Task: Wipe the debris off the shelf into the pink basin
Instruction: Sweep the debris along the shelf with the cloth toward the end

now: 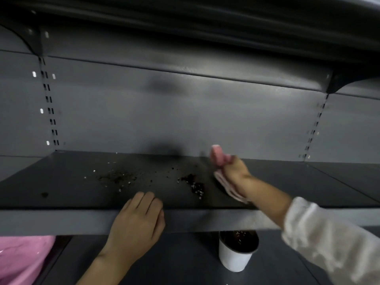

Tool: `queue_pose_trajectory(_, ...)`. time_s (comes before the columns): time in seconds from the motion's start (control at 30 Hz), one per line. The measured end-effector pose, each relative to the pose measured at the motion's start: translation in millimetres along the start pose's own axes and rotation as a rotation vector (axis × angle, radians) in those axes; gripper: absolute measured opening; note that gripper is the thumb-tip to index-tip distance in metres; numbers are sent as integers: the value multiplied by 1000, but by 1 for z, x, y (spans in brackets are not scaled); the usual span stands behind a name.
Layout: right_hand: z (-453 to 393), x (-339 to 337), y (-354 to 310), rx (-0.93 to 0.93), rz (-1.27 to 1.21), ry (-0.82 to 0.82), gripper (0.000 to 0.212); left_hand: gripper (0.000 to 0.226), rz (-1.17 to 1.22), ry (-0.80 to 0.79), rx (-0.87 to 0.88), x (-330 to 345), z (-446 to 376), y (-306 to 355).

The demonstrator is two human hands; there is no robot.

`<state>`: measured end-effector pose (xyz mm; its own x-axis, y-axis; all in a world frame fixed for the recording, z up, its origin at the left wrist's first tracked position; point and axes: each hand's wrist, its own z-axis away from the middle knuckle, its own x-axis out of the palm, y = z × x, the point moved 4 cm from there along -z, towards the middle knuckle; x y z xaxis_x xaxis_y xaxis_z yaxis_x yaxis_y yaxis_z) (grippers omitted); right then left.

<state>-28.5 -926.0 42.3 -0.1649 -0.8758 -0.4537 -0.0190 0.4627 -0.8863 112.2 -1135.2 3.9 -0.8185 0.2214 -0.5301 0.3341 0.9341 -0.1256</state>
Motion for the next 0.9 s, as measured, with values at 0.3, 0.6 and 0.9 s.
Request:
queue_pose_trajectory(0.3, -65, -63, 55, -26, 491, 62, 43, 38, -93, 95, -32, 7, -1, 4)
queue_pose_trajectory(0.6, -34, 80, -12, -386, 382, -345, 28, 43, -52, 107, -81, 1, -7, 9)
queue_pose_trajectory(0.9, -101, 5, -10, -451, 239, -182, 16, 30, -93, 94, -141, 4, -4, 6)
